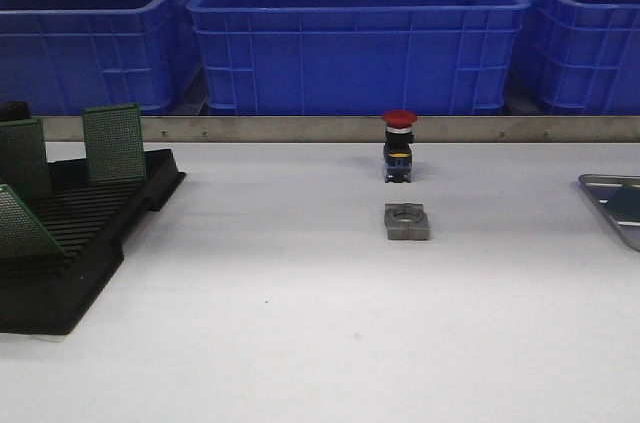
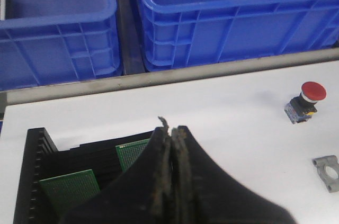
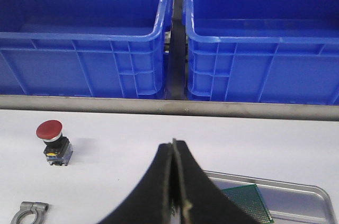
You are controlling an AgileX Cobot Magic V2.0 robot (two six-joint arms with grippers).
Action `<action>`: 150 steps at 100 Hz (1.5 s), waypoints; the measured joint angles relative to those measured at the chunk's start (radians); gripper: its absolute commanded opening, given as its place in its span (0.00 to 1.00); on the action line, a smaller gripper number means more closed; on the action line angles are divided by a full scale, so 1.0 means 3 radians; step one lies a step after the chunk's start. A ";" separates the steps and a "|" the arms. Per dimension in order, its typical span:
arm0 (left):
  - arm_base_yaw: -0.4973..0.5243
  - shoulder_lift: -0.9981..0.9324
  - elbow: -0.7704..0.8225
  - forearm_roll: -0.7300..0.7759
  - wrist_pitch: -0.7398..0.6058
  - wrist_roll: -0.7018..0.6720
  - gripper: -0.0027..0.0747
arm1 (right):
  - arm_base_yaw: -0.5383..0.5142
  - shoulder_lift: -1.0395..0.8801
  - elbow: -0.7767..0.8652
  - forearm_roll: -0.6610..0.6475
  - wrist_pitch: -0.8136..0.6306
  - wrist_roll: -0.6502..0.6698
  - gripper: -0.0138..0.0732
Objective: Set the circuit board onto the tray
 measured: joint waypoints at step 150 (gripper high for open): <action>0.0001 -0.2300 0.2505 -0.0012 -0.1467 -0.0006 0.01 | 0.0000 -0.2138 0.1215 -0.0004 0.0690 -0.0030 0.09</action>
